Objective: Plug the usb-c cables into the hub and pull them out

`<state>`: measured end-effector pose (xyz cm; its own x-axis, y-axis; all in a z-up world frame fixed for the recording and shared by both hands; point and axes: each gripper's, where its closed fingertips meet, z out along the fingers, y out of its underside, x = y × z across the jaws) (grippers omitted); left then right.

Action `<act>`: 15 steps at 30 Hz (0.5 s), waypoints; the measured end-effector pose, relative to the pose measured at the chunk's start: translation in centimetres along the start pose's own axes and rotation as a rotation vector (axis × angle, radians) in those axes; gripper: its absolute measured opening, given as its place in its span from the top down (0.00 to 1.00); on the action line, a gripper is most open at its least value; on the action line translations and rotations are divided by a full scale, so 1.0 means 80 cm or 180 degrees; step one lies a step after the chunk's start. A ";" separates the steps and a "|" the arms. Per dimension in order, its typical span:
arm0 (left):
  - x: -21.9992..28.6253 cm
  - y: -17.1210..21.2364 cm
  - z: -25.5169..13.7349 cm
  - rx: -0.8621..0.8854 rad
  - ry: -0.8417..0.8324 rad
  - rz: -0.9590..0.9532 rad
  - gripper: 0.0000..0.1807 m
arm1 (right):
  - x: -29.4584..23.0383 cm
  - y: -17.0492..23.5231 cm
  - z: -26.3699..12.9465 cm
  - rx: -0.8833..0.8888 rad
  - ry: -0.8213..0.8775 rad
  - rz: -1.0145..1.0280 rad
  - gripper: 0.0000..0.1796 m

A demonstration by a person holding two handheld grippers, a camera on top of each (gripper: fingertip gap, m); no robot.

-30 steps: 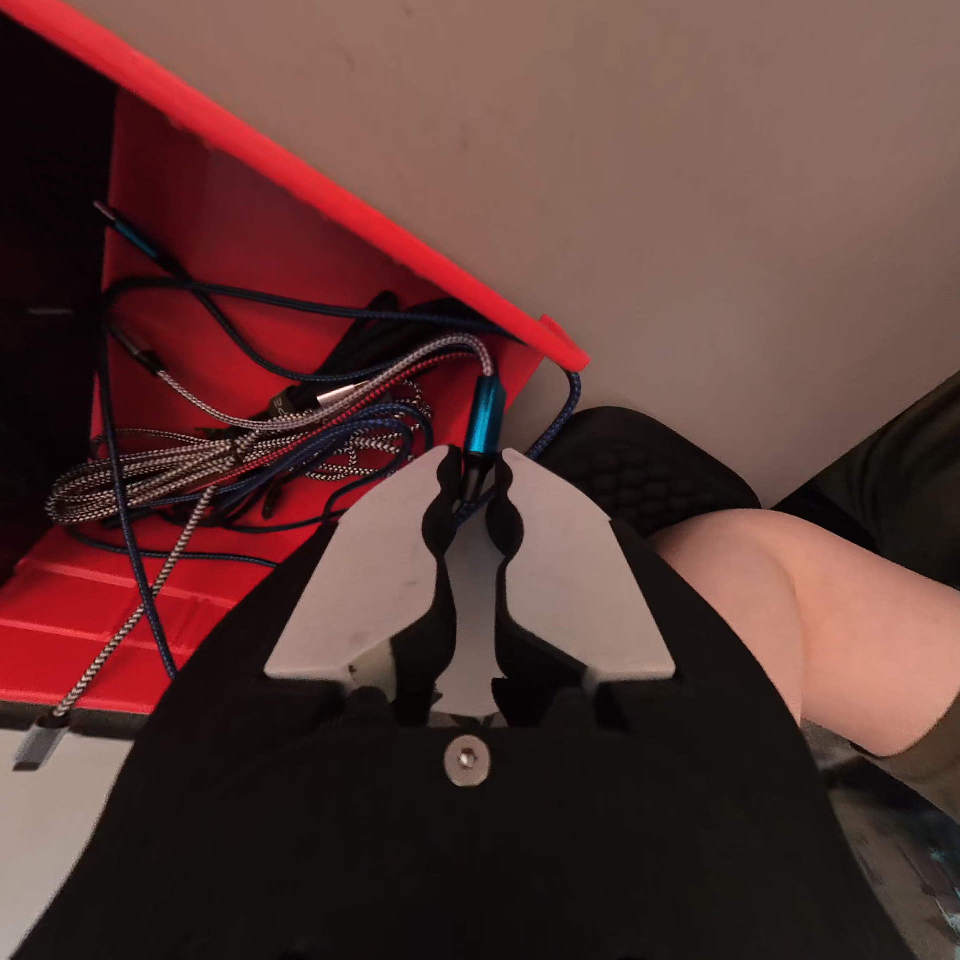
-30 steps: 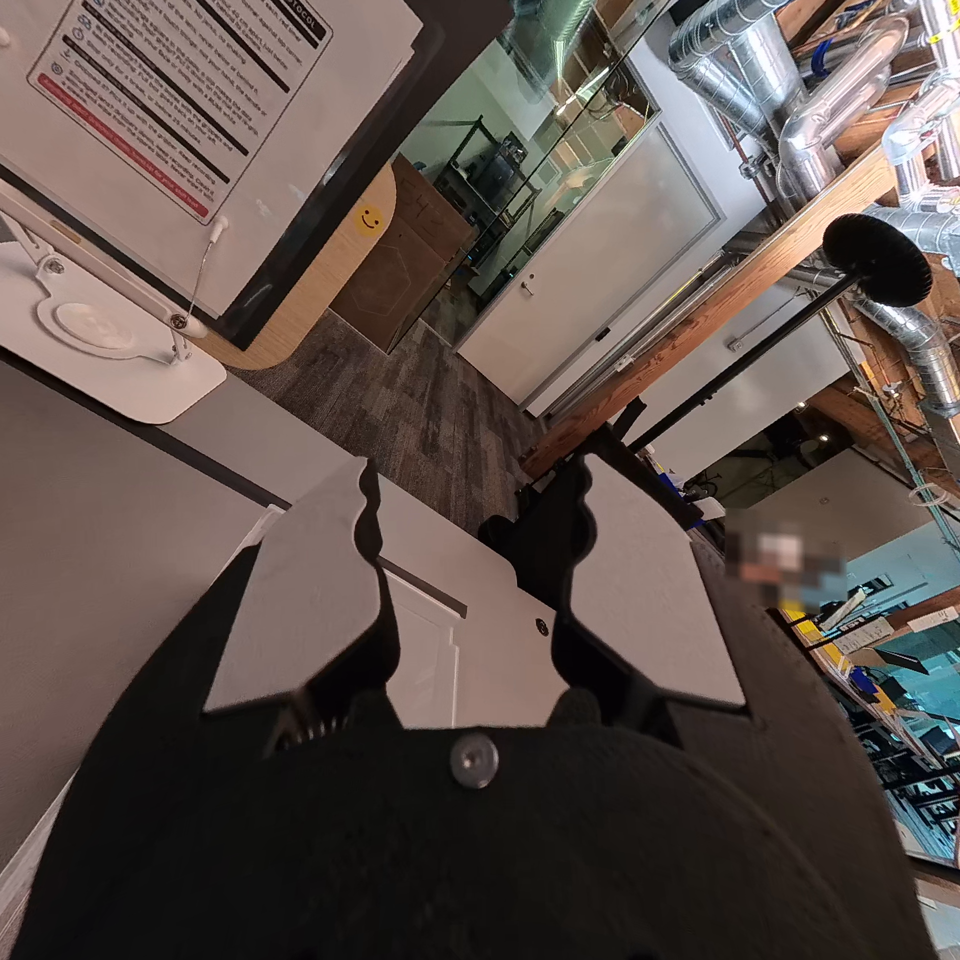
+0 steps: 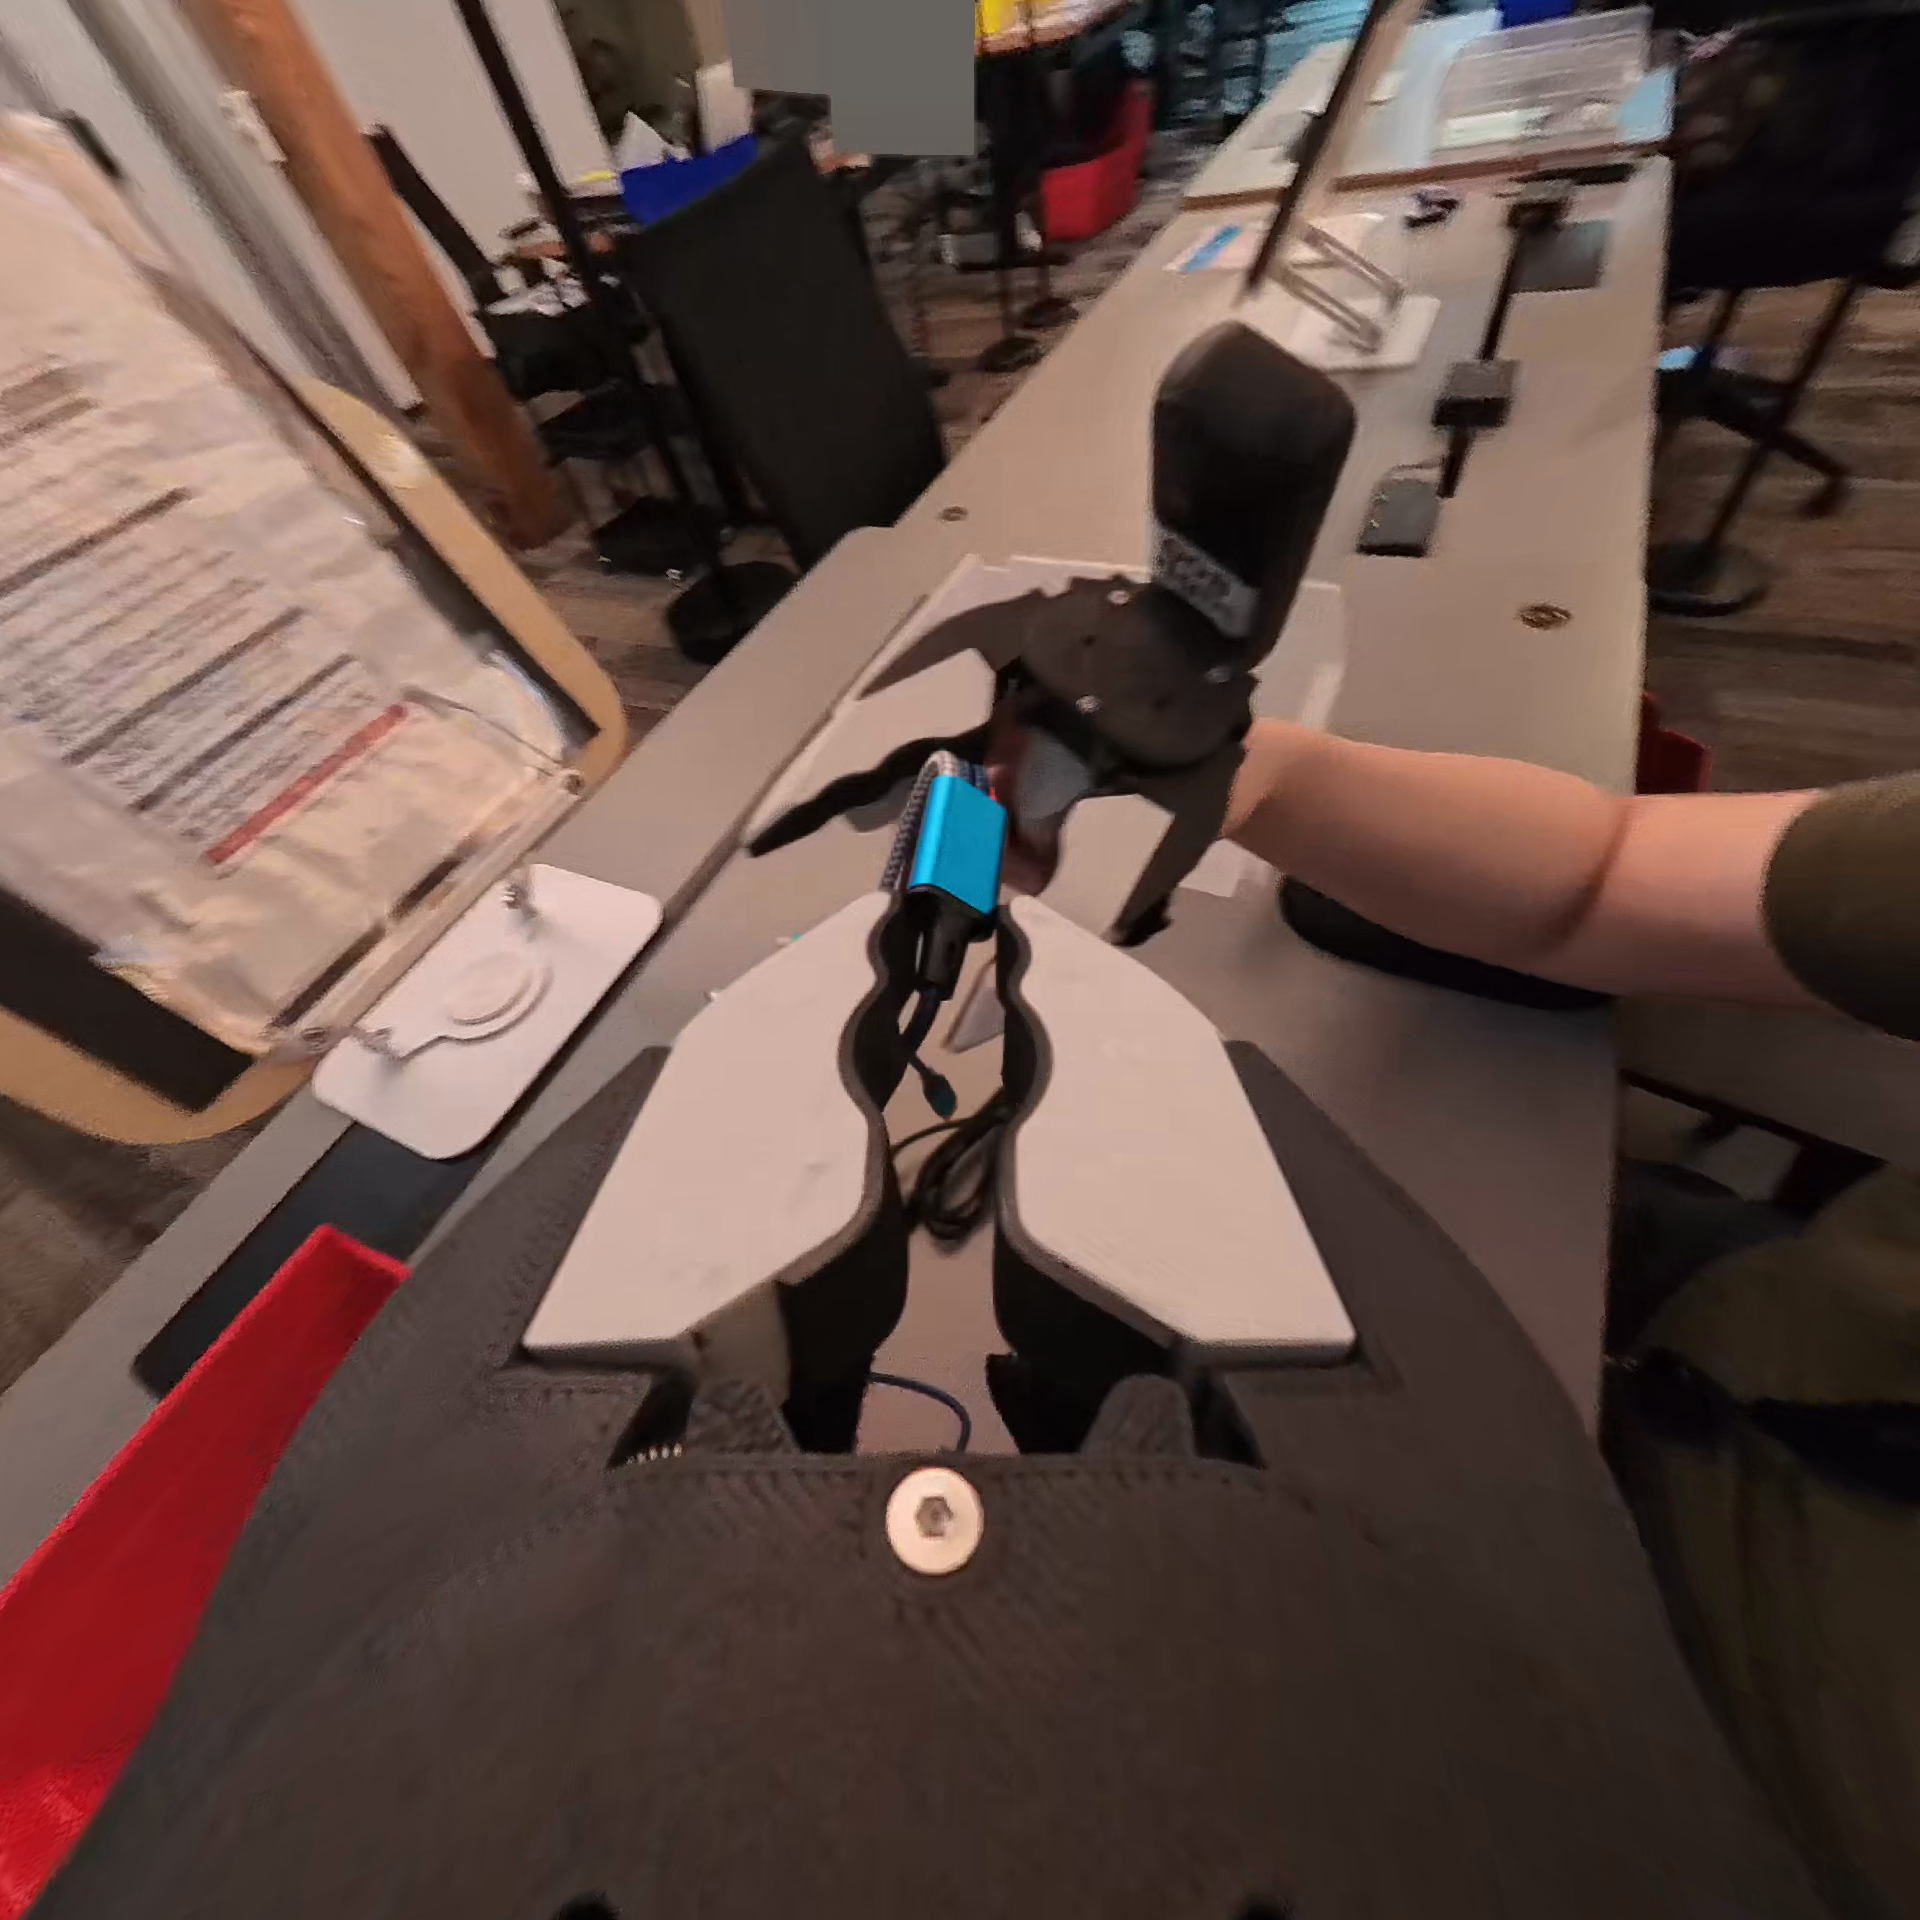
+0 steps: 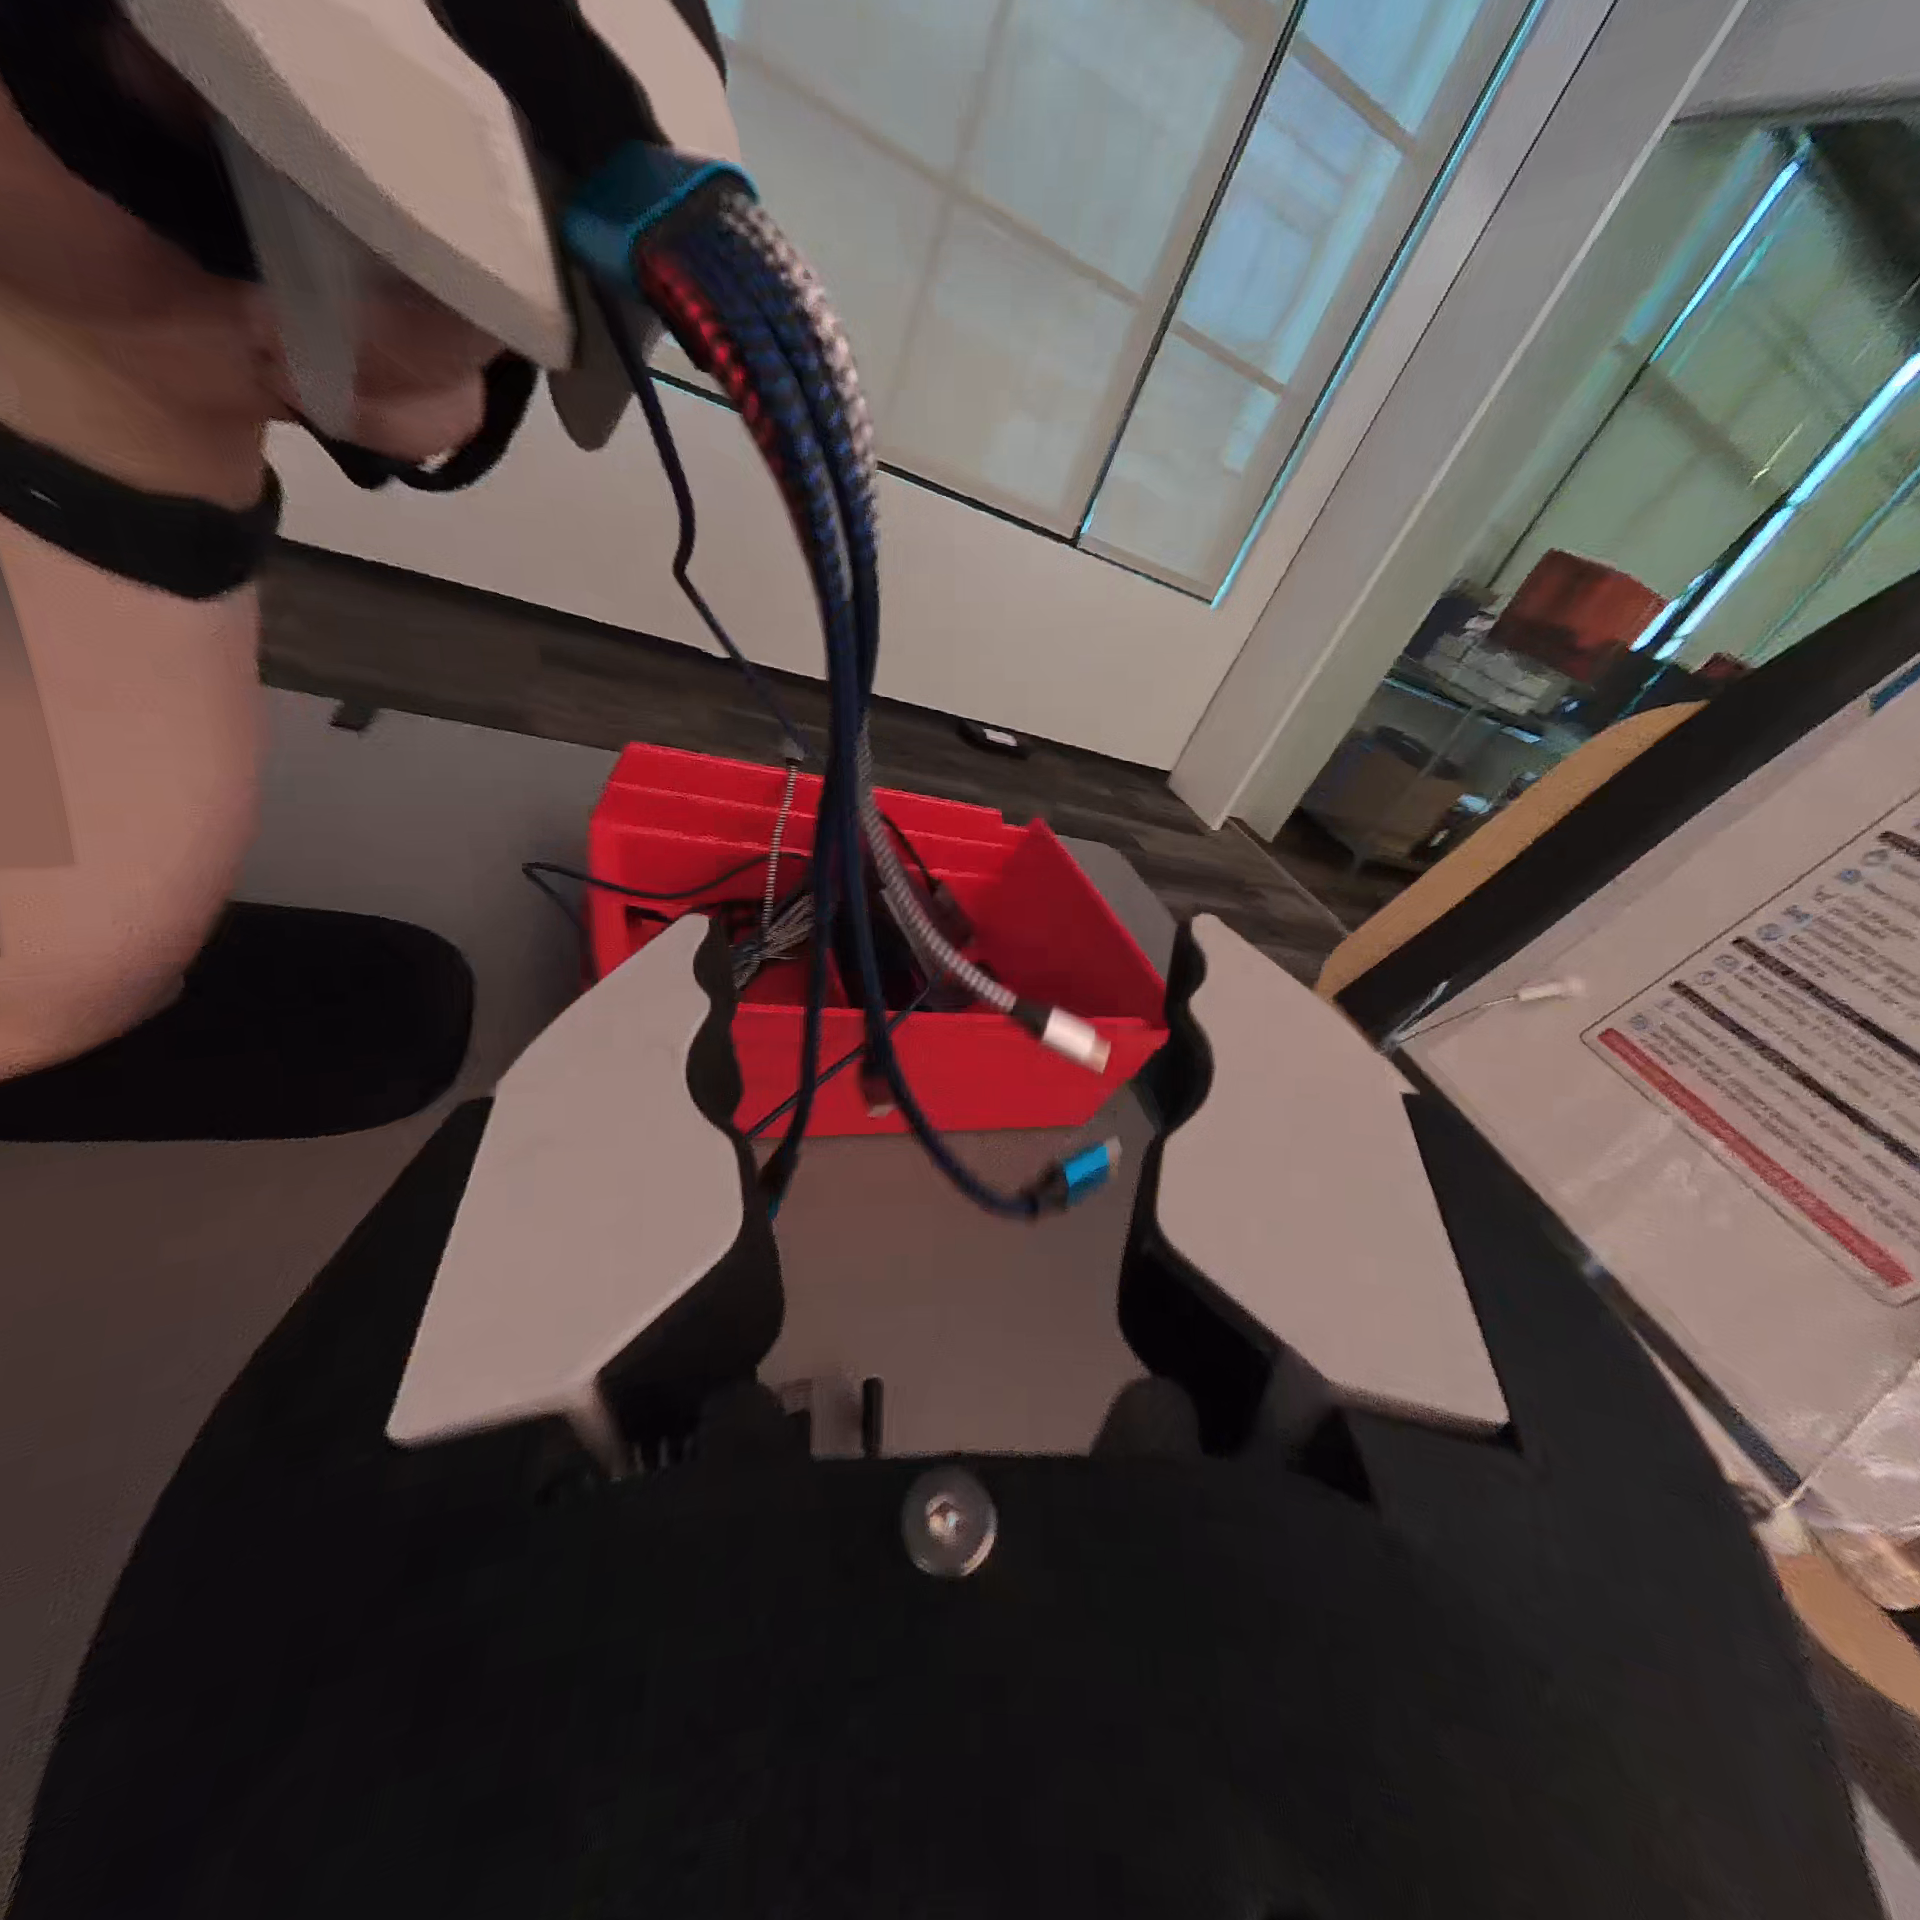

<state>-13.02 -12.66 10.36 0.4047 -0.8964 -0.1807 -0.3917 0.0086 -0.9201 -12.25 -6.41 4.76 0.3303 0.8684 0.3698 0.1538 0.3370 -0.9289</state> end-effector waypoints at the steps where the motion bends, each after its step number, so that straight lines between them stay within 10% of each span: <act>1: 0.005 0.003 0.005 -0.0059 0.0070 0.0006 0.92 | -0.001 0.001 0.004 0.0037 0.0044 -0.0079 0.58; 4: 0.009 0.005 0.017 -0.0095 0.0126 0.0007 0.92 | -0.017 -0.007 0.005 0.0169 -0.0160 -0.0019 0.61; 10: -0.004 0.010 0.021 -0.0088 0.0078 -0.0086 0.91 | 0.000 -0.018 -0.015 0.0047 -0.0098 0.0141 0.98; 15: -0.062 0.032 -0.017 -0.0277 -0.0652 -0.0176 0.57 | 0.050 -0.042 -0.059 0.0213 0.0293 0.0568 0.99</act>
<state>-17.11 -8.81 9.35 0.5833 -0.7857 -0.2059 -0.4304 -0.0841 -0.8987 -7.02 -5.77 9.46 0.4310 0.8806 0.1970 0.0242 0.2070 -0.9780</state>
